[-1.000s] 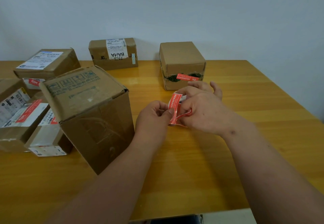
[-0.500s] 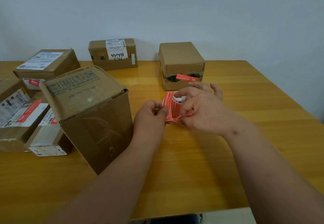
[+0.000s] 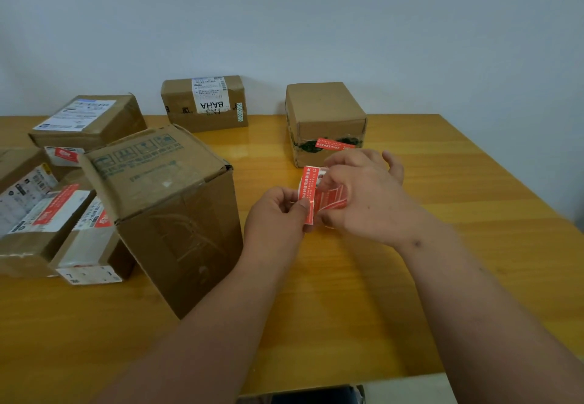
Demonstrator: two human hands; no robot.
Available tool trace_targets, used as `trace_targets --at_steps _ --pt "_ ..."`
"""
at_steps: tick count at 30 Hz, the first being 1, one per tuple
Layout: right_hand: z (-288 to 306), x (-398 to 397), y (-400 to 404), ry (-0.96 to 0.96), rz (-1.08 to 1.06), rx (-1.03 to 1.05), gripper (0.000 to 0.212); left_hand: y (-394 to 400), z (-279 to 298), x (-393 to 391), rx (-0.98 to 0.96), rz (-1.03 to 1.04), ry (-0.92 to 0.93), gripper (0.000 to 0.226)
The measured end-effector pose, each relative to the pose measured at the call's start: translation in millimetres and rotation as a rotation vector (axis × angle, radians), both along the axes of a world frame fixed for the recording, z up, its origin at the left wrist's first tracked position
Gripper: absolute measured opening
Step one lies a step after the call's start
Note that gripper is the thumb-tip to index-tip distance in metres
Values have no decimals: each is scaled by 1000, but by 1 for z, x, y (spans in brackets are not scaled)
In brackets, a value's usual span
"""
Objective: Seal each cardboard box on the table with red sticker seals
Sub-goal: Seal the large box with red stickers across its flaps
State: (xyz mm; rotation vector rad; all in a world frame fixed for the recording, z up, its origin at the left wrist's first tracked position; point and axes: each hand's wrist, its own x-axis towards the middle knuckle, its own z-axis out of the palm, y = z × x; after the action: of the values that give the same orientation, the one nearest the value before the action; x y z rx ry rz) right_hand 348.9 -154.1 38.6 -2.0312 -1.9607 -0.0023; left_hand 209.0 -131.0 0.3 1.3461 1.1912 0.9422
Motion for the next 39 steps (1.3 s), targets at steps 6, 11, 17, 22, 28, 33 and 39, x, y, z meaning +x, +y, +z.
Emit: trace_targets --at_steps 6,11,17,22,28,33,39 --pt "4 -8 0 14 -59 85 58 -13 9 -8 246 0 180 13" --pt "10 -15 -3 25 -40 77 53 -27 20 -19 316 26 181 19" --pt "20 -26 -17 139 32 98 31 -42 31 -29 131 -27 102 16" --pt "32 -46 -41 447 70 64 18 -55 35 -44 97 -57 52 15" --pt "33 -68 -67 628 111 105 23 -70 35 -70 66 -113 48 15" --pt "34 -86 -82 659 102 147 25 -85 35 -99 22 -214 -64 11" --pt "31 -110 -94 815 48 199 24 -103 30 -143 -85 -262 -238 18"
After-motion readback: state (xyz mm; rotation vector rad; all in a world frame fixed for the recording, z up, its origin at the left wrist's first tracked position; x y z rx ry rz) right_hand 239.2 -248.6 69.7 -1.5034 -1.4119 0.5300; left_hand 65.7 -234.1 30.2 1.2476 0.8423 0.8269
